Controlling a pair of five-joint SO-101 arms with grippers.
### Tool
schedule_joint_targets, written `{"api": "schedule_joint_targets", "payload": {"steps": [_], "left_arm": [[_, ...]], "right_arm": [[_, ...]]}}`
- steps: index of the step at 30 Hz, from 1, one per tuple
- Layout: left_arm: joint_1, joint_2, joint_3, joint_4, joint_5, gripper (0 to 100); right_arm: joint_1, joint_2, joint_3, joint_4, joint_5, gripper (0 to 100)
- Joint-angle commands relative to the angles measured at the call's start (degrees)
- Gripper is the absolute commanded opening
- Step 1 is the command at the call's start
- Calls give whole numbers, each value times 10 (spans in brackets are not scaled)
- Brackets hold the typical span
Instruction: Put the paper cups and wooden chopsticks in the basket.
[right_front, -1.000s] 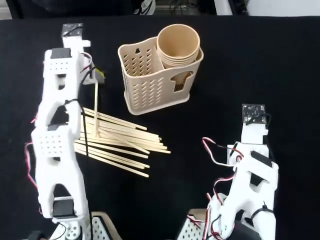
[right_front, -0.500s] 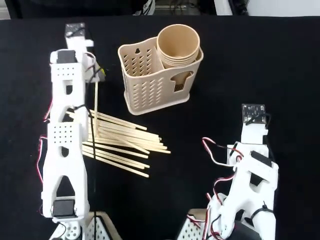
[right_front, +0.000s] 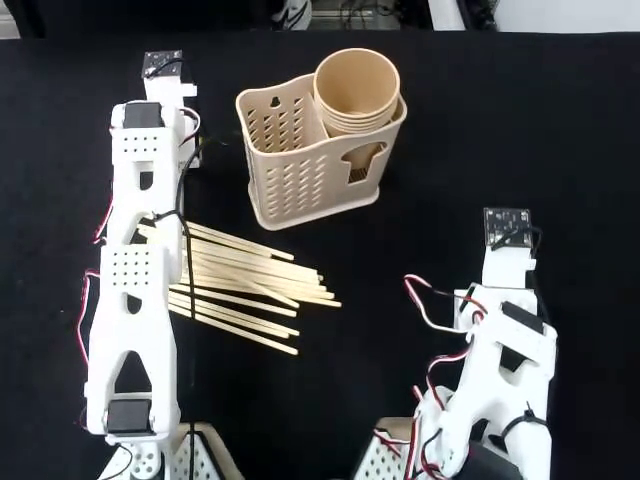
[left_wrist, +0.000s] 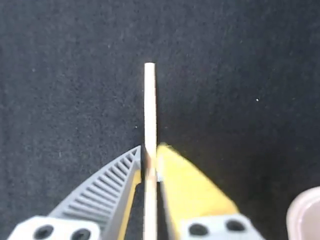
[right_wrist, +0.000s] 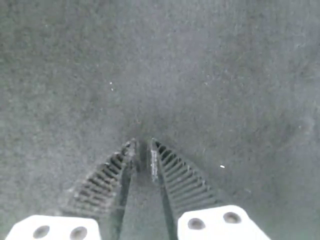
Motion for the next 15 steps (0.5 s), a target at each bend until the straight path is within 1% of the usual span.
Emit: {"api": "schedule_joint_targets", "payload": {"steps": [1,4,7,8,15], "left_arm": [[0,-9,-9,23,-6,30],[2,-15,-20,52,-6,29],[-1,-18,-110,108,-6,29],[-3,-25,-121,121,-6,29],[-15,-75,-112,127,-2,29]], "right_arm": [[-2,-13,-1,-7,-1,54],[-2,-13,-1,-7,-1,54],[-2,-13,-1,-7,-1,54],[-2,-13,-1,-7,-1,54],[-1,-12,-1,-8,-1,54]]}}
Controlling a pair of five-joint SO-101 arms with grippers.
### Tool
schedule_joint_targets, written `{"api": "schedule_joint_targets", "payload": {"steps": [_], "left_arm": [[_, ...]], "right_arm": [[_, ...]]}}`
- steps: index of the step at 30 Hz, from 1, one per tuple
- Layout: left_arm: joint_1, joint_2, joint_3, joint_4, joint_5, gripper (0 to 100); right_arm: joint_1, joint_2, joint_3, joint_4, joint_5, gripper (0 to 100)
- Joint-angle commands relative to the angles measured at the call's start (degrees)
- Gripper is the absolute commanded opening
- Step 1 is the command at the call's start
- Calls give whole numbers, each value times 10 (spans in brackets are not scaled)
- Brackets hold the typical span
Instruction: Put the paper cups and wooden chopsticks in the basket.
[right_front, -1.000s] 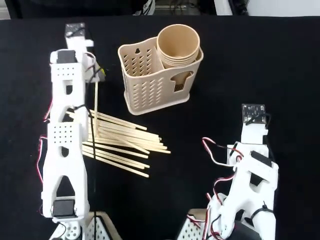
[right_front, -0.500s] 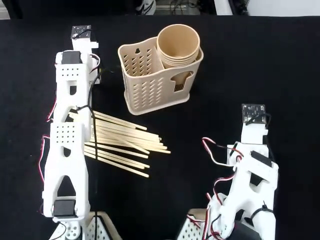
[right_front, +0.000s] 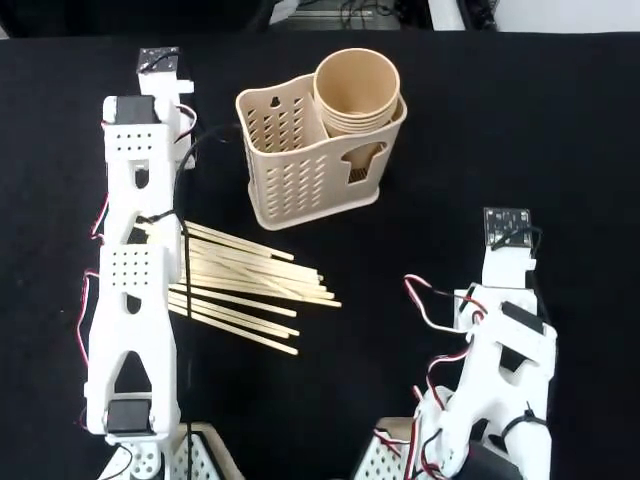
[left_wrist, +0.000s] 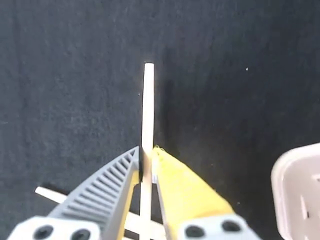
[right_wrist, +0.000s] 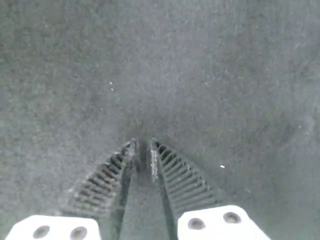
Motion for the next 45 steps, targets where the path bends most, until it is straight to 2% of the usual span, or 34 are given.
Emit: {"api": "schedule_joint_targets", "payload": {"steps": [1,13,23,27,34,37,39,45], "left_arm": [[-18,-64,-29,5,1,29],[-29,-221,-27,9,59,29],[28,-478,-4,12,98,28],[88,-641,112,11,98,28],[232,-898,509,-9,97,28],[272,-969,658,-84,97,29],[274,-1013,737,-172,97,29],[246,-1126,996,-532,102,29]], "right_arm": [[-1,-12,-1,-9,-1,54],[-1,-11,-1,-11,-1,54],[-1,-11,-1,-11,-1,54],[-1,-11,-1,-11,-1,54],[-1,-11,-1,-8,-1,54],[-1,-11,-1,-8,-1,54],[-1,-11,-1,-7,-1,54],[-1,-11,-1,-7,-1,54]]}}
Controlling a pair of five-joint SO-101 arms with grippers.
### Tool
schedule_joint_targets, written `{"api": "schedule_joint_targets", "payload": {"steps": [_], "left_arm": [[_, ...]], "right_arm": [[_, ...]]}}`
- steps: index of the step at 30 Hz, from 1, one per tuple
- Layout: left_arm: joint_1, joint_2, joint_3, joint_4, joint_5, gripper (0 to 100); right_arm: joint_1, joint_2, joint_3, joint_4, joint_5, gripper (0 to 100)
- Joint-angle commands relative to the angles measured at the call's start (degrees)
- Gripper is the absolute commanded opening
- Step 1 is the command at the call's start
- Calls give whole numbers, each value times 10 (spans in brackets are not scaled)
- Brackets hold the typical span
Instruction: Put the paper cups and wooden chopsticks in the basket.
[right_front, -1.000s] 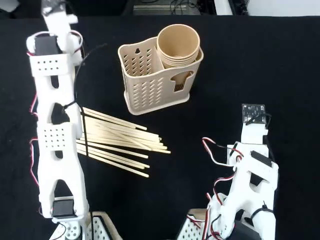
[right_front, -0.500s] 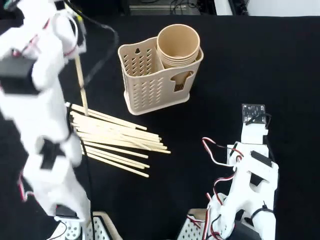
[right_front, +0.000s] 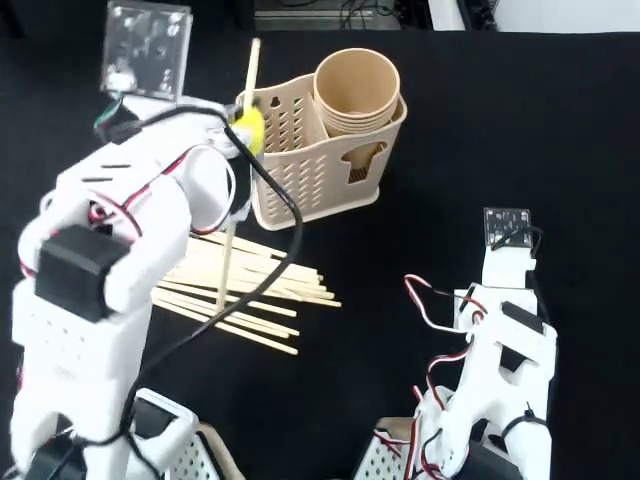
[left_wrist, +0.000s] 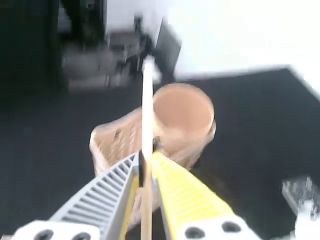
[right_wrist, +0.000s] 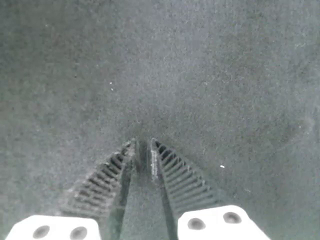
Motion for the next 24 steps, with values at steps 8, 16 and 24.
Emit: {"api": "schedule_joint_targets", "payload": {"steps": [8,16,24], "left_arm": [[-46,-253,409,-537,4,28],[-48,-337,463,-680,1,28],[-47,-88,255,-637,4,28]], "right_arm": [[-3,-11,-1,-10,-1,54],[-4,-11,-1,-10,-1,54],[-4,-11,-1,-9,0,54]]}}
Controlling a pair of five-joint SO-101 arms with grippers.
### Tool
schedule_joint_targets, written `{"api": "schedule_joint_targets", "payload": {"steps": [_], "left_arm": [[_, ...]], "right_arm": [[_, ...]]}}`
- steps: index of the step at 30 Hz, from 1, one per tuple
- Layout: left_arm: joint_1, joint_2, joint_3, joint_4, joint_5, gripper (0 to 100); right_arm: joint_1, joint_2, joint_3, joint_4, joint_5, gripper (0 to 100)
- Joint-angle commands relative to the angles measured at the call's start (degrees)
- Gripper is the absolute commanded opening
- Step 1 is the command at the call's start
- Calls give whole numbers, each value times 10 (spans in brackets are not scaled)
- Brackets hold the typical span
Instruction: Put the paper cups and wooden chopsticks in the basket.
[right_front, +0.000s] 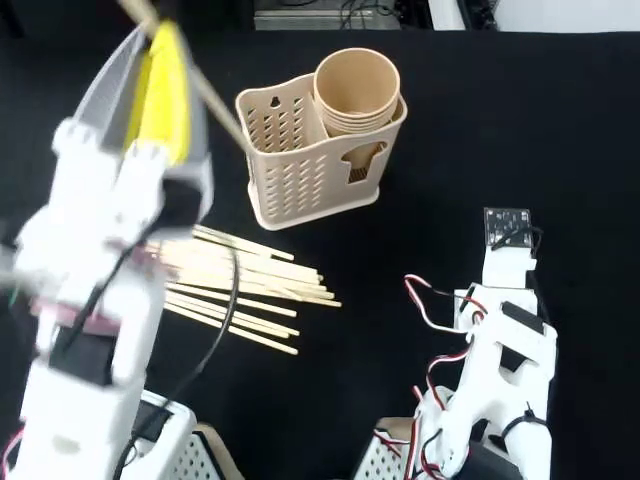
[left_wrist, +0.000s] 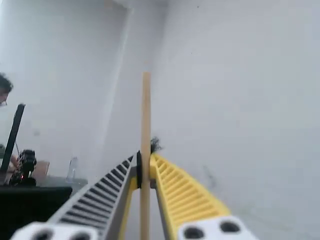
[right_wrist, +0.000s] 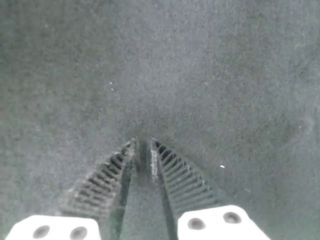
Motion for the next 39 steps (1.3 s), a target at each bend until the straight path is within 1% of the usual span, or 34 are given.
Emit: {"api": "schedule_joint_targets", "payload": {"steps": [1,5,9,13,19,22,26,30,33,35,38,39], "left_arm": [[-1,116,-126,25,4,28],[0,207,-182,32,0,28],[-4,261,-189,27,2,28],[0,285,-182,-38,0,27],[-18,289,-159,-59,0,27],[-27,284,-115,-122,-3,27],[-21,285,-33,-224,-84,27],[-20,289,32,-321,-97,28],[-24,287,35,-312,-93,28],[-25,290,32,-285,-92,28],[-25,290,61,-223,-92,29],[-25,290,75,-222,-92,29]], "right_arm": [[-6,-11,-1,-10,0,54],[-6,-11,-1,-10,0,54],[-6,-11,-1,-10,0,54],[-6,-11,-1,-10,0,54],[-6,-11,-1,-10,0,54],[-6,-11,-1,-10,0,54],[-6,-11,-1,-11,0,54],[-6,-11,-1,-11,0,54],[-6,-11,-1,-11,0,54],[-6,-11,-1,-11,0,54],[-6,-11,0,-11,10,54],[-6,-14,2,-11,17,54]]}}
